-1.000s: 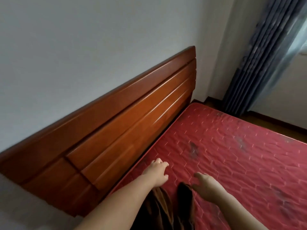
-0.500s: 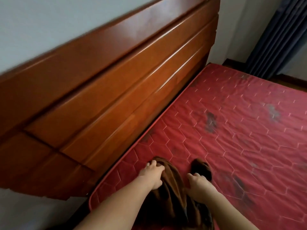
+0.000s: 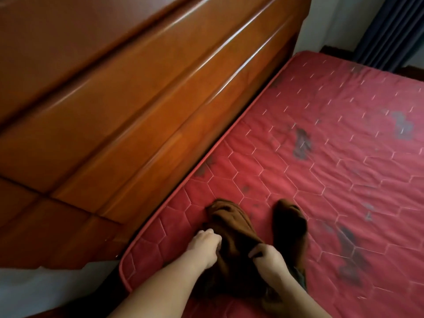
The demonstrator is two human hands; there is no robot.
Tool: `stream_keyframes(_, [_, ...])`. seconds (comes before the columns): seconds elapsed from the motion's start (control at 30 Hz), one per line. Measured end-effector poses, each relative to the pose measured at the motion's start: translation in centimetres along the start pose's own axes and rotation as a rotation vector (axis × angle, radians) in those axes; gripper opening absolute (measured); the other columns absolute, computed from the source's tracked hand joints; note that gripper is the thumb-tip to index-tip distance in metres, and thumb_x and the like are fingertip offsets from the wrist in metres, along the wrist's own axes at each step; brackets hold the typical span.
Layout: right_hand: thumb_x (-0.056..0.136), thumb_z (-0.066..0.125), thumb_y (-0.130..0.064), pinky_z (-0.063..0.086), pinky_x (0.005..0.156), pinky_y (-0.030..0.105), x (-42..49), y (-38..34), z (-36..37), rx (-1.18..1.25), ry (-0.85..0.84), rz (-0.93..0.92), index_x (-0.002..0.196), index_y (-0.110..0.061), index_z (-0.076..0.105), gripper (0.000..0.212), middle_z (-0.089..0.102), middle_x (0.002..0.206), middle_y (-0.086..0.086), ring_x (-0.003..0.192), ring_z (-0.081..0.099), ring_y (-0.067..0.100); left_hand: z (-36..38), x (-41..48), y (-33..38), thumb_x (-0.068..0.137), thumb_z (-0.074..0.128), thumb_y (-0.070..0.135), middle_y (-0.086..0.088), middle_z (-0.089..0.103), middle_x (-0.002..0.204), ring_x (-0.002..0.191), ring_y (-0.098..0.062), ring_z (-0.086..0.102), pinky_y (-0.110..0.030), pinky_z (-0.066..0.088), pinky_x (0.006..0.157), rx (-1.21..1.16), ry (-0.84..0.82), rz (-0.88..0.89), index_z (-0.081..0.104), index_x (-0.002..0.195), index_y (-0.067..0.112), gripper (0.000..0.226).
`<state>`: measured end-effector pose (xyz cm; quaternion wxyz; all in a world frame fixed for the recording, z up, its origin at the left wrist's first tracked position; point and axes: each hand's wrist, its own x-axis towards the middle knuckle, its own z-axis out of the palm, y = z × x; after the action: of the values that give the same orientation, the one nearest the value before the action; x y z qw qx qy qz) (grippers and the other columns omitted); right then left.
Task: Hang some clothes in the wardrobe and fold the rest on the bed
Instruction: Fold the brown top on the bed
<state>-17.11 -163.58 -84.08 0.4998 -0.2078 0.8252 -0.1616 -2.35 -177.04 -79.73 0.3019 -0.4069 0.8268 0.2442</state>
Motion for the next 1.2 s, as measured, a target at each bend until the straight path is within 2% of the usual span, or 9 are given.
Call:
stream_keyframes(0.1, [0.086,0.048,-0.005,0.042,0.049,0.028,-2.2,-1.8,-2.9,0.309,0.137,-0.004,0.089,-0.020,0.056,0.017,0.058,0.071,-0.001,0.054,0.052,0.014,-2.7,-1.6,1.3,0.085,0.057,0.007,0.001,0.049,0.110,0.107,-0.025,0.048,-0.035,0.042,0.090,-0.003,0.062,0.067,0.046,0.097,0.029,0.028])
stream_keyframes(0.33, [0.084,0.043,-0.004,0.039,0.059,0.033,-14.6,-10.8,-17.0,0.503,0.304,-0.178,0.082,-0.013,0.058,0.017,0.052,0.070,0.001,0.064,0.047,0.018,-15.7,-10.1,8.4,0.084,0.064,0.025,0.007,0.058,0.090,0.079,-0.018,0.058,-0.032,0.042,0.064,-0.161,0.185,0.203,0.036,0.105,0.038,0.037])
stream_keyframes(0.7, [0.081,0.040,0.007,0.052,0.057,0.024,-43.8,-21.3,-36.7,0.883,0.559,-0.521,0.070,-0.008,0.073,0.038,0.069,0.073,0.008,0.068,0.062,0.020,-32.2,-30.9,23.8,0.087,0.051,0.008,-0.006,0.066,0.118,0.111,-0.022,0.063,-0.036,0.051,0.094,-0.450,0.378,0.776,0.059,0.124,0.012,0.038])
stream_keyframes(0.83, [0.084,0.043,0.006,0.057,0.061,0.030,-53.0,-23.6,-41.0,0.981,0.666,-0.638,0.065,-0.013,0.077,0.044,0.070,0.070,0.011,0.063,0.065,0.023,-35.9,-37.9,27.3,0.090,0.060,-0.002,0.000,0.056,0.116,0.104,0.000,0.058,-0.017,0.050,0.090,-0.502,0.393,1.062,0.042,0.132,0.021,0.050])
stream_keyframes(0.9, [0.085,0.044,0.007,0.061,0.063,0.037,-57.0,-24.2,-42.7,1.076,0.717,-0.701,0.071,-0.010,0.078,0.041,0.071,0.071,0.016,0.062,0.068,0.028,-37.8,-40.5,29.1,0.098,0.054,-0.006,0.002,0.064,0.107,0.091,0.005,0.062,-0.009,0.050,0.081,-0.467,0.480,1.126,0.051,0.125,0.012,0.033])
stream_keyframes(1.0, [0.087,0.047,0.010,0.057,0.048,0.031,-62.5,-24.6,-45.3,1.175,0.792,-0.790,0.087,-0.004,0.076,0.032,0.071,0.068,0.018,0.054,0.069,0.026,-40.9,-45.6,31.2,0.083,0.065,-0.014,0.003,0.073,0.076,0.058,0.004,0.066,-0.010,0.051,0.058,-0.470,0.242,1.229,0.071,0.091,0.006,0.022])
stream_keyframes(1.07, [0.088,0.051,0.011,0.055,0.047,0.028,-65.6,-24.7,-47.1,1.198,0.850,-0.823,0.092,-0.003,0.075,0.028,0.071,0.067,0.016,0.053,0.067,0.024,-42.5,-47.9,32.7,0.072,0.074,-0.006,0.014,0.075,0.086,0.078,0.008,0.069,-0.011,0.052,0.073,-0.577,0.052,1.100,0.068,0.103,0.014,0.036])
stream_keyframes(1.13, [0.088,0.055,0.009,0.056,0.051,0.029,-68.1,-24.4,-48.5,1.186,0.895,-0.840,0.092,-0.005,0.076,0.025,0.072,0.071,0.015,0.058,0.068,0.024,-43.9,-50.5,33.8,0.071,0.085,0.013,0.004,0.076,0.106,0.105,-0.010,0.070,-0.025,0.054,0.091,-0.619,-0.114,1.145,0.067,0.116,0.015,0.049])
stream_keyframes(1.2, [0.088,0.058,0.008,0.058,0.057,0.031,-70.0,-24.1,-49.7,1.159,0.934,-0.850,0.092,-0.006,0.077,0.024,0.074,0.079,0.016,0.069,0.069,0.026,-44.7,-52.4,35.3,0.078,0.085,0.025,0.007,0.075,0.111,0.107,-0.009,0.070,-0.022,0.055,0.089,-0.598,-0.149,1.195,0.067,0.118,0.024,0.044])
